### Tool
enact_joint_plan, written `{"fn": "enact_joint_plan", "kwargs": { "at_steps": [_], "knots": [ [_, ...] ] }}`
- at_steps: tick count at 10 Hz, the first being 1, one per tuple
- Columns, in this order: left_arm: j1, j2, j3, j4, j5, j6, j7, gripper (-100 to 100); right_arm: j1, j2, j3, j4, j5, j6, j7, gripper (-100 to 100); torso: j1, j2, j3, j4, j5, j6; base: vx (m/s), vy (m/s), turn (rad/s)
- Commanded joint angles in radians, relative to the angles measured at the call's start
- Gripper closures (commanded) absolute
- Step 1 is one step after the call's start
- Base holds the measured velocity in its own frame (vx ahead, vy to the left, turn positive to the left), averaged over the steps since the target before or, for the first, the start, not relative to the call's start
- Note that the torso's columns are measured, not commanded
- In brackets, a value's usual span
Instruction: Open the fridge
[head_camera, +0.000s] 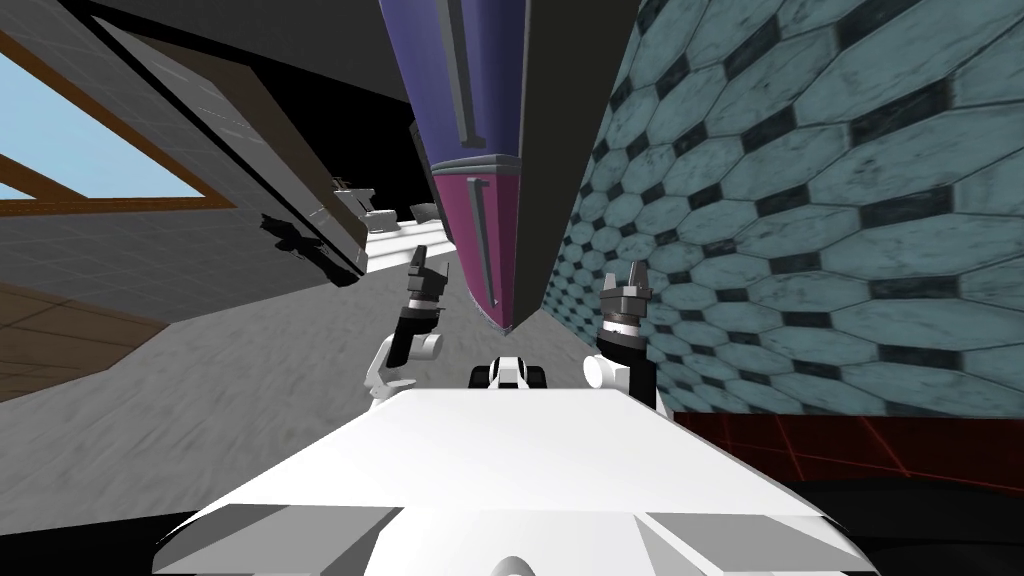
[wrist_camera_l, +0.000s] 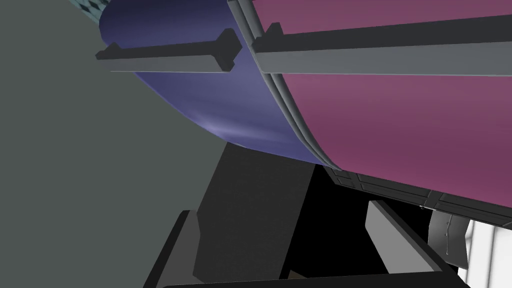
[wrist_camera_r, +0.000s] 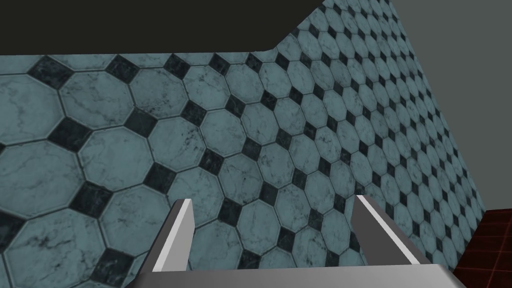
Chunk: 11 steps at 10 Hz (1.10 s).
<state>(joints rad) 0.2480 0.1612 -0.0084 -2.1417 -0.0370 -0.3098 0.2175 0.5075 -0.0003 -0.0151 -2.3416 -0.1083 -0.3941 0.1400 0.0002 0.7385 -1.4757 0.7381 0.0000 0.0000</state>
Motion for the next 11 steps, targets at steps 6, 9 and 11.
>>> {"fn": "enact_joint_plan", "kwargs": {
  "at_steps": [6, 9, 11],
  "knots": [
    [-0.205, 0.004, 0.032, 0.073, -0.048, 0.198, 0.07, -100, 0.0, 0.0, 0.0, 0.0, 0.0, 0.0, 0.0, 0, 0.0, -0.001, 0.0, 0.0, 0.0, 0.0, 0.038, -0.09, 0.046],
    [-0.293, 0.002, 0.042, 0.092, -0.062, 0.28, 0.087, -100, 0.0, 0.0, 0.0, 0.0, 0.0, 0.0, 0.0, 0, -0.002, 0.0, 0.0, 0.0, 0.0, 0.0, 0.036, -0.107, 0.045],
    [-0.357, 0.0, 0.053, 0.112, -0.076, 0.338, 0.104, -100, 0.0, 0.0, 0.0, 0.0, 0.0, 0.0, 0.0, 0, 0.0, -0.001, 0.0, 0.0, 0.0, 0.0, 0.037, -0.089, 0.055]
  ]
}}
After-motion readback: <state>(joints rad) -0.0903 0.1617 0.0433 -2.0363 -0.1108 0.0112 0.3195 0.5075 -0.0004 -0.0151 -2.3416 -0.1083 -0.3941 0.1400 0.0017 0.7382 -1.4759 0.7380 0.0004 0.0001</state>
